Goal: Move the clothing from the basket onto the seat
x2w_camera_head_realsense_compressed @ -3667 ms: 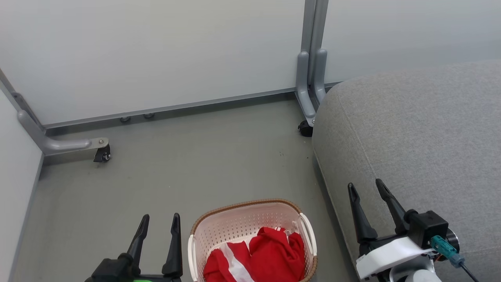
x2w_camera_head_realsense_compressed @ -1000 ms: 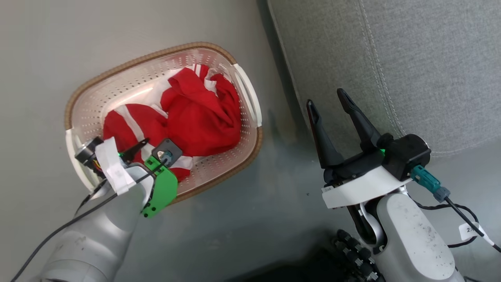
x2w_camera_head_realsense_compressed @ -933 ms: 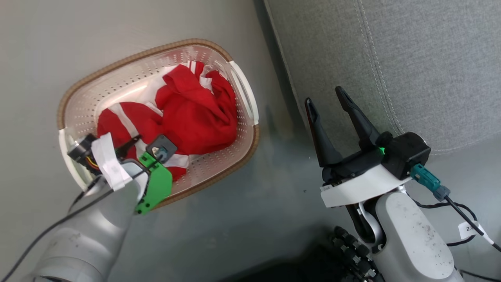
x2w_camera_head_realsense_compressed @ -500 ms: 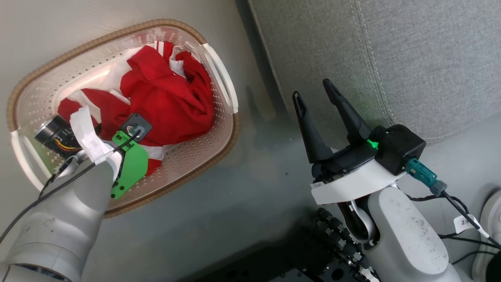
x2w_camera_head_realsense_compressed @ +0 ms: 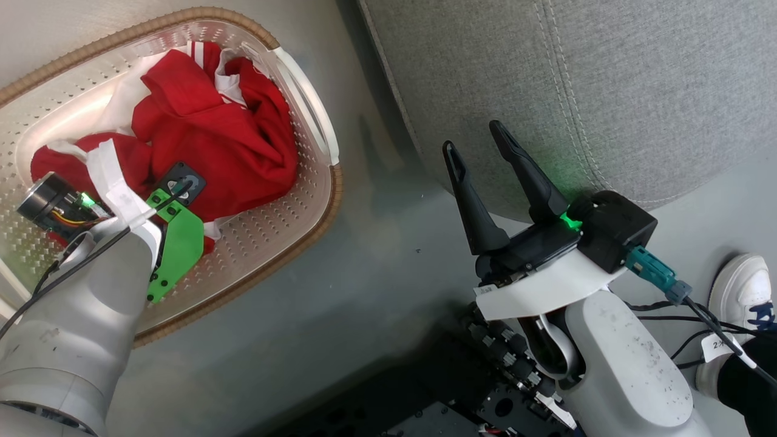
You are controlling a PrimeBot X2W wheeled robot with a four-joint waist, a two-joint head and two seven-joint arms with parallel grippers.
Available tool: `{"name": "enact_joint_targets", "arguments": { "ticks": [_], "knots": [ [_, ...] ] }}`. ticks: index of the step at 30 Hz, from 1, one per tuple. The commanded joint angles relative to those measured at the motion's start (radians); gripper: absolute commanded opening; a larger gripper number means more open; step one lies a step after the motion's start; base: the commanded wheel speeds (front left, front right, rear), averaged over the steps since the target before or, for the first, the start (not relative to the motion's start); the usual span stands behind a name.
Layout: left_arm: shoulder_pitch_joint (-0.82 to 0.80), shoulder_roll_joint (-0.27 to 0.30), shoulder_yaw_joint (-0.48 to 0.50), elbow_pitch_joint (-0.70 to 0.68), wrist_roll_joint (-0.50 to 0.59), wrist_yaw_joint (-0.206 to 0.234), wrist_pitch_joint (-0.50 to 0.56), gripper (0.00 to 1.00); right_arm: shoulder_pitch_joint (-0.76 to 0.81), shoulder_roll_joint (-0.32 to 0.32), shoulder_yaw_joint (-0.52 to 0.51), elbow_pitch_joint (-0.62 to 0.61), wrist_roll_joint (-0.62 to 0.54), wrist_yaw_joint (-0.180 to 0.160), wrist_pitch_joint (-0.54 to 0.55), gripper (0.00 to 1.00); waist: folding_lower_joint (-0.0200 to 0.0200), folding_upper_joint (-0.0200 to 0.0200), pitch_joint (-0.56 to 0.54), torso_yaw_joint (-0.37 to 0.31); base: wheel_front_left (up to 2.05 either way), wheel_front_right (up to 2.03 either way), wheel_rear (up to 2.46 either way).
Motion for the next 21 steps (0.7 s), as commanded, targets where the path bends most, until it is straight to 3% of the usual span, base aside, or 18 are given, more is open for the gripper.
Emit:
{"name": "enact_joint_targets", "arguments": {
  "ticks": [1,2,3,4,14,21],
  "knots": [
    [-0.003,0.004,-0.007,0.001,-0.018,-0.004,0.011,1.0,0.006,0.001,-0.001,-0.007,0.002,0.0,-0.003,1.0,0.0,0.0,0.002,-0.001,0.0,0.0,0.0],
    [-0.005,0.005,-0.014,0.001,-0.03,-0.004,0.017,1.0,0.008,0.001,-0.002,-0.008,0.002,0.0,-0.003,1.0,0.0,0.0,0.004,-0.001,0.0,0.0,0.0],
    [-0.01,0.008,-0.02,0.001,-0.036,-0.004,0.021,0.79,0.009,0.001,-0.003,-0.008,0.003,0.0,-0.003,1.0,0.0,0.0,0.005,0.0,0.0,0.0,0.0],
    [-0.009,0.005,-0.03,0.001,-0.051,-0.004,0.023,0.0,0.01,0.001,-0.004,-0.009,0.006,0.0,-0.003,1.0,0.0,0.0,0.006,0.0,0.0,0.0,0.0],
    [-0.024,0.04,-0.116,0.001,-0.144,-0.003,0.004,0.0,-0.028,0.001,0.004,0.0,0.024,0.0,-0.003,1.0,0.0,0.0,-0.011,-0.008,0.0,0.0,0.0],
    [0.028,0.011,-0.161,0.001,-0.21,-0.003,-0.015,0.0,-0.016,0.0,-0.022,0.012,0.001,0.0,-0.003,1.0,0.0,0.0,-0.109,0.02,0.0,0.0,0.0]
  ]
}}
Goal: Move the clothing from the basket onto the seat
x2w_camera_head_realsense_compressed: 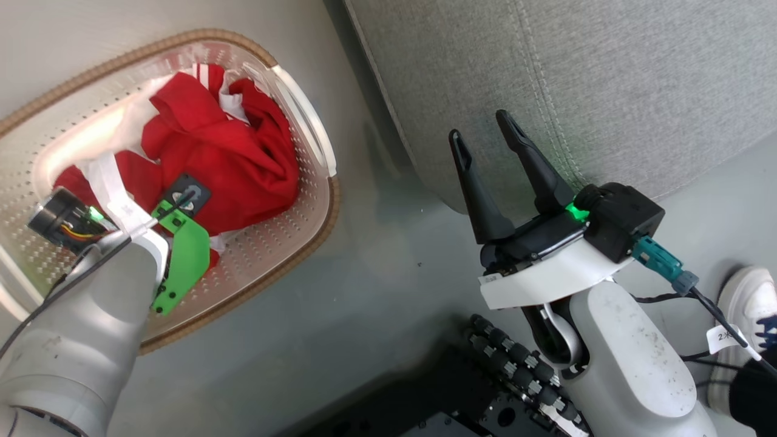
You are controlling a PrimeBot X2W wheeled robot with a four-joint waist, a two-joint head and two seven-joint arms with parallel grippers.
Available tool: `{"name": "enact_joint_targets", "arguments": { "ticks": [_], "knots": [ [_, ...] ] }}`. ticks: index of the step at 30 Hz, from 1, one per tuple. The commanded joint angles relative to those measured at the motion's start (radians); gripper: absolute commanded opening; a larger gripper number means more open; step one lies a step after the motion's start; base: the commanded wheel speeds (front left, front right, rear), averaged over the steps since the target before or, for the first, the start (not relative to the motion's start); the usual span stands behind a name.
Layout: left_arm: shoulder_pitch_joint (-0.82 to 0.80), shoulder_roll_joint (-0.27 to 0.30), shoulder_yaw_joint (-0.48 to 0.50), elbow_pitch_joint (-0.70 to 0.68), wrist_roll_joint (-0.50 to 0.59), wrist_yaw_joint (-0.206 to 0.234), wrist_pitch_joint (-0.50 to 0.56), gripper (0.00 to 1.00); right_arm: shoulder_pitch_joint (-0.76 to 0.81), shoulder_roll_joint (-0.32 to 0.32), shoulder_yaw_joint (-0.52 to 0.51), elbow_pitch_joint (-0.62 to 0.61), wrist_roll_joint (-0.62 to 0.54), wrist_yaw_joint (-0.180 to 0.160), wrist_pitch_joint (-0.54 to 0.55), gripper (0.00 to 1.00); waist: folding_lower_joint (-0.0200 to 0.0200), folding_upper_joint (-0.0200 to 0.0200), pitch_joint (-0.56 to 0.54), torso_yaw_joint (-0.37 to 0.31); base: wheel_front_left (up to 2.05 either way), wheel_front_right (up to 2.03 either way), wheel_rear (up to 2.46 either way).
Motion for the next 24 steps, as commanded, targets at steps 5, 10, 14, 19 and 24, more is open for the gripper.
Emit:
{"name": "enact_joint_targets", "arguments": {
  "ticks": [5,10,14,19,24],
  "knots": [
    [0.05,-0.026,-0.017,0.0,-0.059,-0.002,-0.034,0.0,0.024,-0.001,-0.033,0.018,-0.024,0.0,-0.003,1.0,0.0,0.0,-0.148,0.056,0.0,0.0,0.0],
    [0.096,-0.052,-0.004,0.0,-0.122,-0.002,-0.084,0.0,0.053,-0.001,-0.051,0.04,-0.048,0.0,-0.003,1.0,0.0,0.0,-0.271,0.104,0.0,0.0,0.0],
    [0.126,-0.063,0.0,-0.002,-0.152,-0.002,-0.146,0.0,0.077,-0.002,-0.065,0.057,-0.071,0.0,-0.003,1.0,0.0,0.0,-0.364,0.14,0.0,0.0,0.0],
    [0.154,-0.083,0.017,-0.007,-0.191,-0.002,-0.247,0.0,0.118,-0.016,-0.086,0.071,-0.085,0.0,-0.003,1.0,0.0,0.0,-0.47,0.187,0.0,0.0,0.0],
    [0.178,-0.099,0.039,-0.011,-0.217,0.014,-0.37,0.0,0.171,-0.033,-0.101,0.081,-0.088,0.0,-0.003,1.0,0.0,0.0,-0.571,0.238,0.0,0.0,0.0]
  ]
}}
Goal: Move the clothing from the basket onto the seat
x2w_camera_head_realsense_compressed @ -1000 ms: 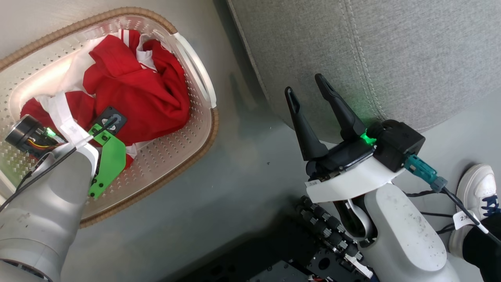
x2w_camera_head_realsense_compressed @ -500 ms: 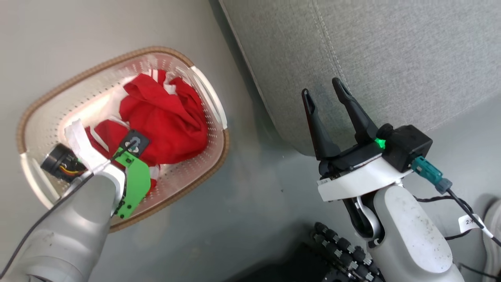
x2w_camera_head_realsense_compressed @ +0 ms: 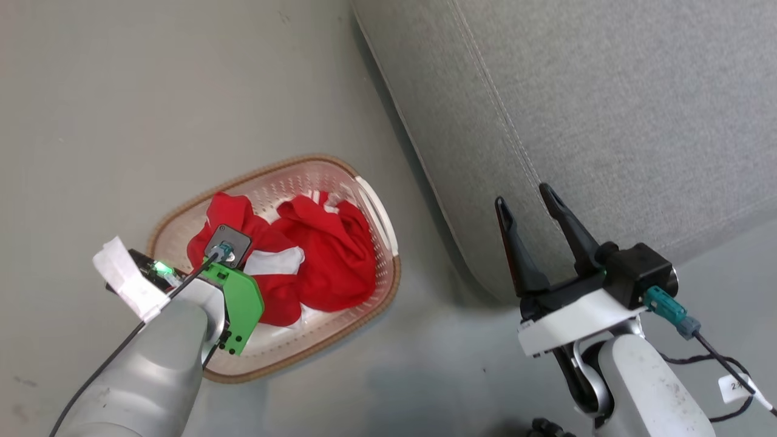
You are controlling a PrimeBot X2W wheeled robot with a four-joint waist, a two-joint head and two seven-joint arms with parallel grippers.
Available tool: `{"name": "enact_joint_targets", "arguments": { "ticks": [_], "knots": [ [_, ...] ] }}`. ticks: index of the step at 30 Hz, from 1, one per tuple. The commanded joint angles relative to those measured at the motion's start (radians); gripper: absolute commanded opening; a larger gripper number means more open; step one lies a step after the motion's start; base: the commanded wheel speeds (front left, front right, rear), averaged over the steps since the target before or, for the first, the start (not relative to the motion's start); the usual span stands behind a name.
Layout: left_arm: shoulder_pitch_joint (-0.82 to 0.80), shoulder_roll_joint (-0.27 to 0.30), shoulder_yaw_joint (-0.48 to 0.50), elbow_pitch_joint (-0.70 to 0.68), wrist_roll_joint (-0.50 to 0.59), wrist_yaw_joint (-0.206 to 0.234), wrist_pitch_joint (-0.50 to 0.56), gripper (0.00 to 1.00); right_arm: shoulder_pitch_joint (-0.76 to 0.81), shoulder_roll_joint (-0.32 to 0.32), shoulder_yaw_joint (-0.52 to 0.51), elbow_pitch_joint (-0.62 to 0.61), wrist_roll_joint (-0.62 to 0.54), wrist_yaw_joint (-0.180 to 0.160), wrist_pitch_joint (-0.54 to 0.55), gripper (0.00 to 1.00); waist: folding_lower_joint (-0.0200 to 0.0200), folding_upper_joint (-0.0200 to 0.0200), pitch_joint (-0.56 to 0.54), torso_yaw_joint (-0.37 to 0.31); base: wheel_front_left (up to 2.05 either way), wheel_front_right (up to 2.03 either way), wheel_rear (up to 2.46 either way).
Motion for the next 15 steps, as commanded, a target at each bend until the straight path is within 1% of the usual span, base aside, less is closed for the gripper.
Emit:
{"name": "enact_joint_targets", "arguments": {
  "ticks": [1,5,9,11,13,15],
  "knots": [
    [0.026,-0.008,0.009,-0.001,-0.012,0.009,-0.034,0.0,0.026,-0.008,-0.005,0.006,-0.005,0.0,-0.003,1.0,0.0,0.0,-0.159,0.108,0.0,0.0,0.0],
    [0.05,-0.013,0.039,-0.024,-0.047,0.021,-0.103,0.0,0.061,-0.016,-0.006,0.01,-0.01,0.0,-0.003,1.0,0.0,0.0,-0.233,0.134,0.0,0.0,0.0],
    [0.081,-0.002,0.078,-0.092,-0.07,0.037,-0.125,0.0,0.1,-0.022,-0.001,0.014,-0.015,0.0,-0.003,1.0,0.0,0.0,-0.302,0.156,0.0,0.0,0.0],
    [0.099,0.015,0.11,-0.194,-0.076,0.049,-0.126,0.0,0.12,-0.025,0.002,0.015,-0.016,0.0,-0.003,1.0,0.0,0.0,-0.331,0.166,0.0,0.0,0.0],
    [0.138,0.039,0.153,-0.313,-0.071,0.074,-0.125,0.0,0.136,-0.027,0.004,0.016,-0.018,0.0,-0.003,1.0,0.0,0.0,-0.356,0.174,0.0,0.0,0.0],
    [0.182,0.06,0.193,-0.432,-0.057,0.091,-0.125,0.0,0.148,-0.027,0.006,0.016,-0.019,0.0,-0.003,1.0,0.0,0.0,-0.377,0.18,0.0,0.0,0.0]
  ]
}}
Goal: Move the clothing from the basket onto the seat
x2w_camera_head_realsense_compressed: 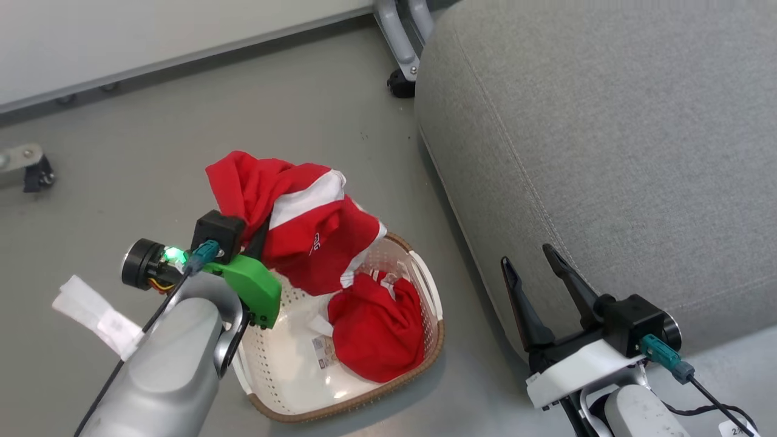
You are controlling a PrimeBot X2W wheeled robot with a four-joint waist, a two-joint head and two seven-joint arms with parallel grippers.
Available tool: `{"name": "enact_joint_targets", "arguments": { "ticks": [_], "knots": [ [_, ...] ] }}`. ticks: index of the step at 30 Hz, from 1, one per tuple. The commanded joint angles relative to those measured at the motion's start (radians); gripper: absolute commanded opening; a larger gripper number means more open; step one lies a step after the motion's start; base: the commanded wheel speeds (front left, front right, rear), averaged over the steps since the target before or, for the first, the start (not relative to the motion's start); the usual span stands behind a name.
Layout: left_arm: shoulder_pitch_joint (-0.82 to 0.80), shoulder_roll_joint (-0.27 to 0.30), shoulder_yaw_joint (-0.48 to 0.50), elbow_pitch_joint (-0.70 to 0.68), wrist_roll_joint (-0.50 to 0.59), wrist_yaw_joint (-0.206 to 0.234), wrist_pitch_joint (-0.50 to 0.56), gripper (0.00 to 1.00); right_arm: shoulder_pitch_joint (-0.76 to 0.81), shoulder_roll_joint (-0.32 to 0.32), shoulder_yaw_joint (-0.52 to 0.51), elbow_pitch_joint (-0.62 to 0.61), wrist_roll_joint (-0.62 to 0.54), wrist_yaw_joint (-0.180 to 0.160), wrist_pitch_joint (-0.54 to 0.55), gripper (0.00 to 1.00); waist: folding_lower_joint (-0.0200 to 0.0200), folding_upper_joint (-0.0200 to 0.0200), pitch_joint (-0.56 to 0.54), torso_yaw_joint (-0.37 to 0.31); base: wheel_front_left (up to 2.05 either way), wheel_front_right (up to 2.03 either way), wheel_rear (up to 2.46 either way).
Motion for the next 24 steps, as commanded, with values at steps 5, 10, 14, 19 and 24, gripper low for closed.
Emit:
{"name": "enact_joint_targets", "arguments": {
  "ticks": [5,10,14,19,24],
  "knots": [
    [0.135,0.035,0.132,-0.285,0.041,0.043,-0.003,0.0,0.042,-0.001,0.003,0.001,-0.007,0.0,-0.003,1.0,0.0001,0.0,-0.142,0.079,0.0,0.0,0.0],
    [0.241,0.015,0.264,-0.542,0.097,0.035,-0.002,0.0,0.064,-0.003,0.016,-0.002,-0.008,0.0,-0.003,1.0,0.0001,0.0,-0.174,0.085,0.0,0.0,0.0],
    [0.314,-0.031,0.364,-0.701,0.139,0.014,-0.002,0.0,0.069,-0.007,0.02,-0.007,-0.009,0.0,-0.003,1.0,0.0001,0.0,-0.189,0.087,0.0,0.0,0.0],
    [0.395,-0.108,0.47,-0.845,0.192,-0.024,-0.002,0.0,0.081,-0.012,0.028,-0.019,-0.011,0.0,-0.003,1.0,0.0001,0.0,-0.204,0.086,0.0,0.0,0.0],
    [0.447,-0.158,0.539,-0.934,0.207,-0.064,-0.002,0.0,0.092,-0.02,0.035,-0.027,-0.008,0.0,-0.003,1.0,0.0001,0.0,-0.219,0.084,0.0,0.0,0.0]
  ]
}}
